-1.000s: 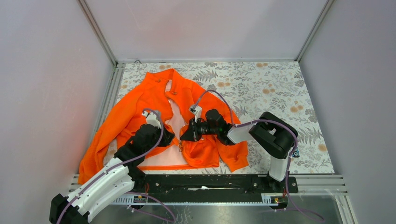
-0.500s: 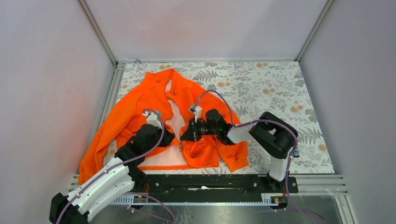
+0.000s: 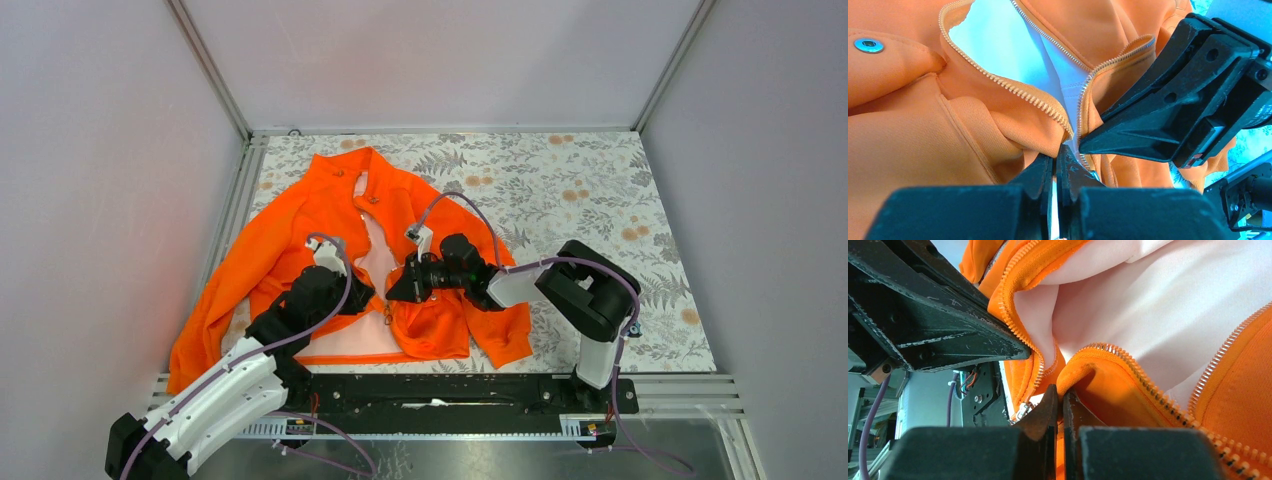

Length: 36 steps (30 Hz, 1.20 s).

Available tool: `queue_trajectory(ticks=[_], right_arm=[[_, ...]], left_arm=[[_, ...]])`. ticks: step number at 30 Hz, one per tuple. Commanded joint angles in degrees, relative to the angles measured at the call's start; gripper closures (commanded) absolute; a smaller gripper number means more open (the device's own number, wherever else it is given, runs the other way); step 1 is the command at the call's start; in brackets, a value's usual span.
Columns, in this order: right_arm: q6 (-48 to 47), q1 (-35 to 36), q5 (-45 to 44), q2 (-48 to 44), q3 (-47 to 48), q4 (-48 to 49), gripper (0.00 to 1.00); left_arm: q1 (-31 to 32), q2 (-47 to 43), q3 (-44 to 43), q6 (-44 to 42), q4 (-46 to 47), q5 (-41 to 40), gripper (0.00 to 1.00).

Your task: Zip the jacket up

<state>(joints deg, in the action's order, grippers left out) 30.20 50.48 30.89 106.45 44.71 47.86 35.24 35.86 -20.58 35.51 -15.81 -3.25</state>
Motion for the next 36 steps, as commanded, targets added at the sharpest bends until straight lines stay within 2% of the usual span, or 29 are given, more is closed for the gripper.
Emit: queue_trajectory(ticks=[1,14,25,26,27,32,34,36], right_arm=[[-2.0,0.5,-1.1,-2.5,1.4,-0.1,1.00],[-4.2,0.6,-0.8,-1.1,5.8,-8.2,1.00],[-4.3,0.7,-0.8,-2.4,4.0,-7.3,1.00],[-4.2,0.7,-0.8,-2.6,3.8,-7.2,1.00],[-4.3,0.7,-0.8,-2.8,3.5,-7.2,1.00],[-4.4,0.7,-1.4,-4.6,1.4,-6.9,1.00],[-4.3,0.7,-1.8,-5.3,0.4,-6.9,1.00],[-4.2,0.7,-1.8,-6.0,-0.7,-6.8,1.00]], left_arm=[[0.4,0.0,-1.1,-0.9,3.1,0.4,1.00],[0.6,0.1,-1.0,-0.5,3.2,1.4,1.00],[0.6,0.0,-2.3,0.9,1.2,-1.4,1.00],[0.6,0.1,-2.8,1.4,0.6,-1.6,0.98],[0.6,0.4,-3.4,2.3,-0.1,-2.1,0.91],[0.6,3.4,-5.8,11.2,-2.9,-2.3,0.49],[0.6,5.3,-7.1,15.6,-6.7,-2.3,0.37],[0.6,7.1,-8.4,19.2,-10.6,-1.9,0.31]])
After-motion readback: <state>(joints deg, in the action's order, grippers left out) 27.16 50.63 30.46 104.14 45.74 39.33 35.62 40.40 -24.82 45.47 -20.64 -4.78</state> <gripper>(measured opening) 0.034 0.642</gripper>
